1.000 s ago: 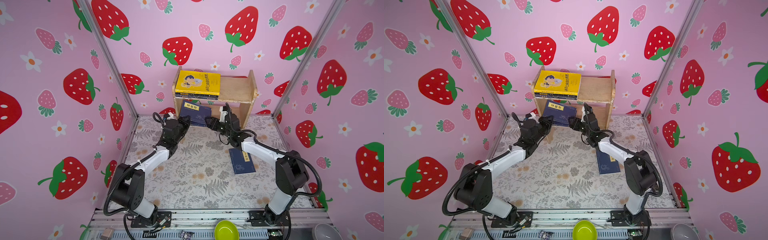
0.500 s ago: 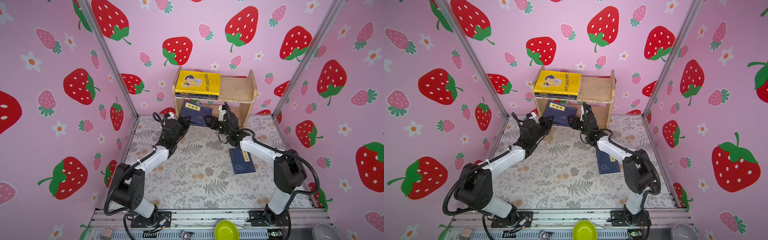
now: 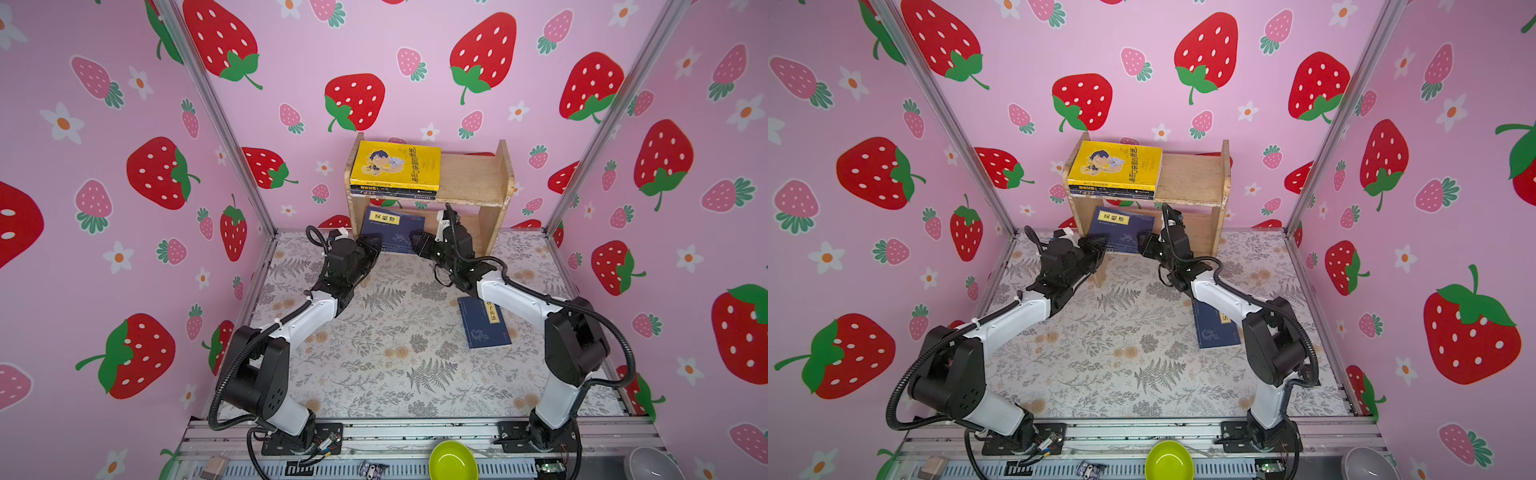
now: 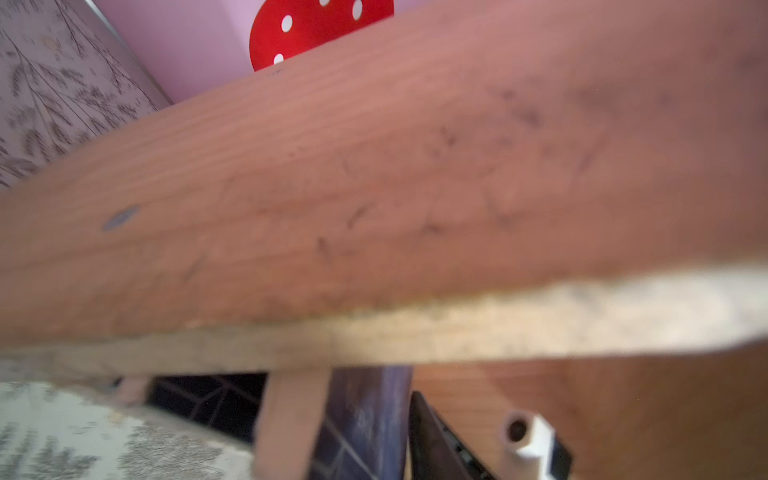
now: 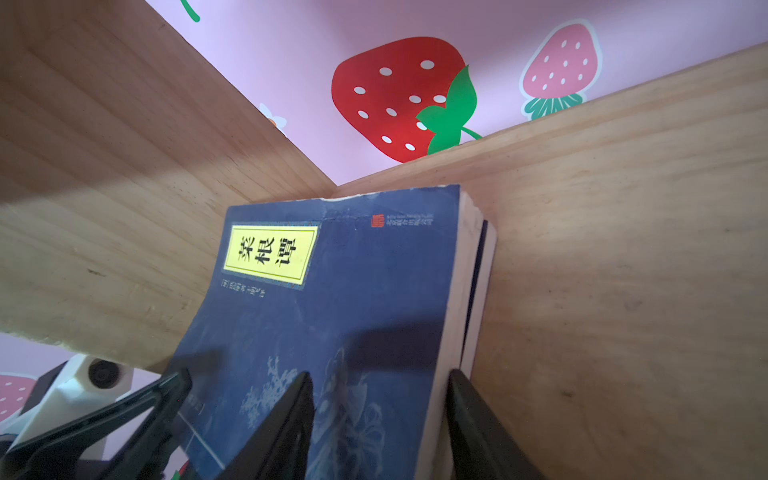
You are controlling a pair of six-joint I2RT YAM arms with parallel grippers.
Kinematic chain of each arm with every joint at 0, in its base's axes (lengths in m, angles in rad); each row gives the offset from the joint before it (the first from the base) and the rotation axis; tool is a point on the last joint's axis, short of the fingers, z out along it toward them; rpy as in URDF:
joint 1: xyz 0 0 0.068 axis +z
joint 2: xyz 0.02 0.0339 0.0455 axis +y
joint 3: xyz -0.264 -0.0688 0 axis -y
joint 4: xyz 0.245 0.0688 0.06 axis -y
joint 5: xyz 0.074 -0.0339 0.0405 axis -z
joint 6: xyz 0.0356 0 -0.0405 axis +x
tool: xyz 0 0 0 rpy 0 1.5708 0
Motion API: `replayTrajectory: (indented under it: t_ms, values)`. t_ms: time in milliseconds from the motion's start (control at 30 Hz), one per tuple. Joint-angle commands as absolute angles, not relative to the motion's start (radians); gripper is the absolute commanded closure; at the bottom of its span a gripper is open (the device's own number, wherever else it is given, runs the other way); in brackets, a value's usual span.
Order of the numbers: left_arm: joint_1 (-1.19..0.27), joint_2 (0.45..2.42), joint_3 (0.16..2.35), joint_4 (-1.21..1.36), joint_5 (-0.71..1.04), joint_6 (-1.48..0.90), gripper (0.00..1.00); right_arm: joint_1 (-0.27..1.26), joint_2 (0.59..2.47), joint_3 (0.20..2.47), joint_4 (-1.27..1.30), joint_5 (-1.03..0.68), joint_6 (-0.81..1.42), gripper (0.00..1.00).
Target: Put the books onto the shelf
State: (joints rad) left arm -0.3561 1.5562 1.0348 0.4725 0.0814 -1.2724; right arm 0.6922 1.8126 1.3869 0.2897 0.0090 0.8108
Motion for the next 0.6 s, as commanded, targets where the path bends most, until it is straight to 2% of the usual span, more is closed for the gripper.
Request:
replayTrajectory:
  t_ms: [0, 167, 300, 433, 567]
  values:
    - [-0.354, 1.5, 1.078, 0.376, 0.057, -1.253, 0.45, 0.708, 1.857, 1.405, 0.254, 0.031, 0.806, 0.47]
    - [-0.35, 1.437, 1.123, 0.221, 0.02, -1.195, 0.23, 0.712, 1.862, 1.408, 0.241, 0.041, 0.802, 0.48]
    - [-0.321, 1.405, 1.194, 0.054, 0.014, -1.117, 0.13, 0.713, 1.86, 1.407, 0.235, 0.045, 0.801, 0.48]
    - [-0.256, 1.412, 1.271, -0.059, 0.105, -1.008, 0.12, 0.715, 1.854, 1.407, 0.232, 0.048, 0.799, 0.48]
    - [-0.207, 1.42, 1.309, -0.127, 0.237, -0.775, 0.12, 0.715, 1.849, 1.404, 0.232, 0.047, 0.791, 0.47]
